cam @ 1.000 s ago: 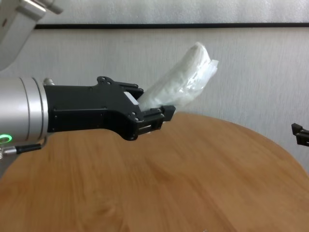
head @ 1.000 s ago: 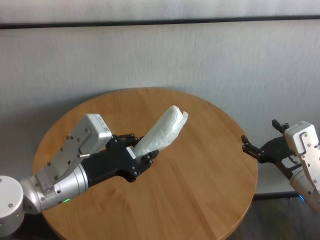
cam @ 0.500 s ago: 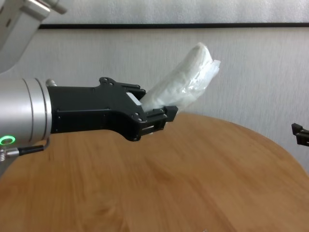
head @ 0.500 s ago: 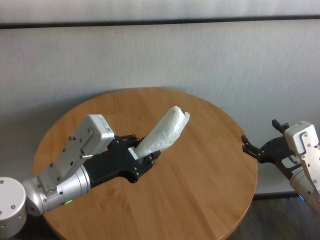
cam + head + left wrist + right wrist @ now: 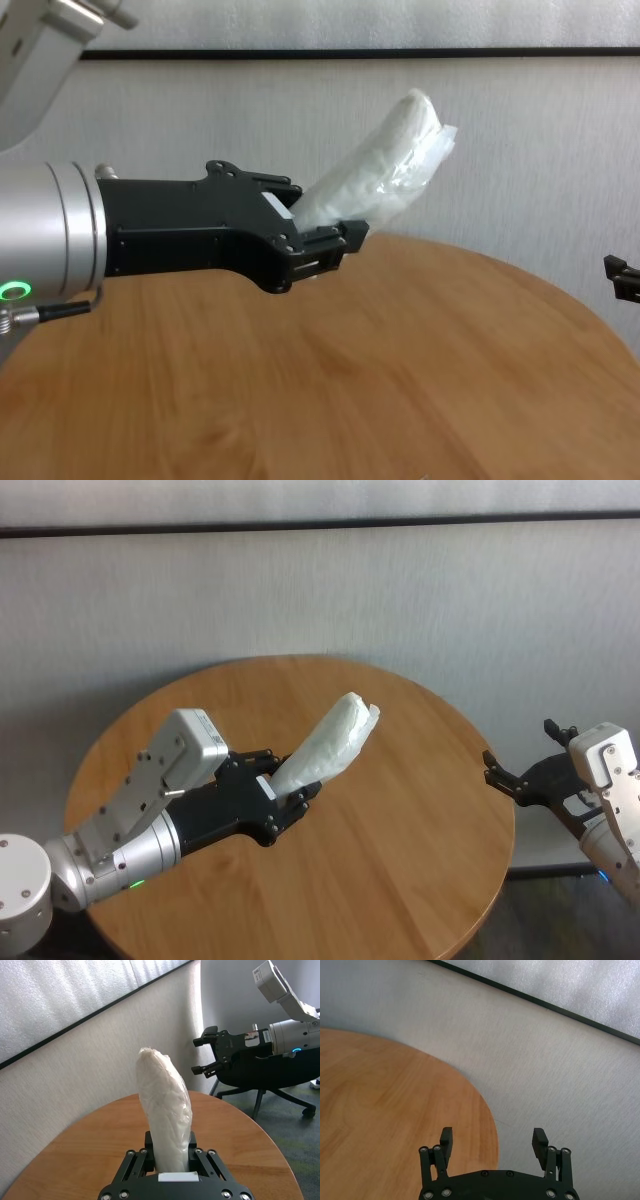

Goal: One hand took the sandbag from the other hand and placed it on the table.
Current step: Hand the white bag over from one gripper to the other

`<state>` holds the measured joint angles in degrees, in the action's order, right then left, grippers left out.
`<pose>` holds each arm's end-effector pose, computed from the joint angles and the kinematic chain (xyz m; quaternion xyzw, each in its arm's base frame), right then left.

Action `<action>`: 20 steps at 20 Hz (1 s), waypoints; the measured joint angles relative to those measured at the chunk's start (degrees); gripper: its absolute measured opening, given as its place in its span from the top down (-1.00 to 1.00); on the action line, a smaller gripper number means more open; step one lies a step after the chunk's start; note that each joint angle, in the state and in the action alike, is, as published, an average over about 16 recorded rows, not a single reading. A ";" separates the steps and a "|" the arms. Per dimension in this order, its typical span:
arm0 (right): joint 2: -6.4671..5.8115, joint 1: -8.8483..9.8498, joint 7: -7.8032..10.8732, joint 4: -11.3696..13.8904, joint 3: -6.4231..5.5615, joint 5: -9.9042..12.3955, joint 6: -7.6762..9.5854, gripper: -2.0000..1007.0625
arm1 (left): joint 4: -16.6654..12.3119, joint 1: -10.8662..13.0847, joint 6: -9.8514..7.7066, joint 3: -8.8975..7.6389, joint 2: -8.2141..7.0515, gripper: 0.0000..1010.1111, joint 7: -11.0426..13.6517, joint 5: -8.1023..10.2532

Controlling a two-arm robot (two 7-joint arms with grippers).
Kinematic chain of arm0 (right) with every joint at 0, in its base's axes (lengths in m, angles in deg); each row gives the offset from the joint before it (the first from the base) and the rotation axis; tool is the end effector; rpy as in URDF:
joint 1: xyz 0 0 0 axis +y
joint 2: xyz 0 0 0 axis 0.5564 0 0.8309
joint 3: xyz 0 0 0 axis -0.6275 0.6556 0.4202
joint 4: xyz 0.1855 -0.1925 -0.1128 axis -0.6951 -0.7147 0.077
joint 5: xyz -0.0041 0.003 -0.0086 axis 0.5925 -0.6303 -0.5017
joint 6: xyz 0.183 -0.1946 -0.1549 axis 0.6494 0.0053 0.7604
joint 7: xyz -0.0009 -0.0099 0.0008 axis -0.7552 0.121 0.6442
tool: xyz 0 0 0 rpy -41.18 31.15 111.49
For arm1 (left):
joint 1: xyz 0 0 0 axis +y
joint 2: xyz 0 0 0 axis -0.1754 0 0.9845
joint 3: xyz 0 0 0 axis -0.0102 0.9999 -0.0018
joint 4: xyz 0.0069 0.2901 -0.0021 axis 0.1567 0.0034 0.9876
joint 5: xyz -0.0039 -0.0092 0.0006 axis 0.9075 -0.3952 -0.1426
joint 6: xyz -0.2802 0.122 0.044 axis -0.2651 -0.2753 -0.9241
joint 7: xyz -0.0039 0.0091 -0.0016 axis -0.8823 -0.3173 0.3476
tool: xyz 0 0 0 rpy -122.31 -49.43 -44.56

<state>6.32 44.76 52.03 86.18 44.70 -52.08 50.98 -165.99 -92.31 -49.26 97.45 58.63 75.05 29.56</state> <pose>0.3580 -0.0826 -0.3023 -0.1416 -0.1323 -0.5799 0.7913 0.3460 0.0005 -0.2167 0.1069 -0.1480 0.2901 0.9394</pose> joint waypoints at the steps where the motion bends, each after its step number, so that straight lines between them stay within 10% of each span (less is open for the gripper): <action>1: 0.00 0.00 0.00 0.00 0.00 0.00 0.00 -0.99 | 0.01 0.00 0.00 -0.01 0.00 0.26 0.02 0.00; 20: 0.00 0.00 0.00 0.00 0.00 0.00 0.00 -0.99 | 0.11 -0.07 0.09 -0.06 -0.07 0.26 0.20 0.00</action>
<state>6.32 44.76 52.03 86.18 44.70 -52.08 50.98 -165.88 -92.39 -49.17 97.39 58.56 75.25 29.57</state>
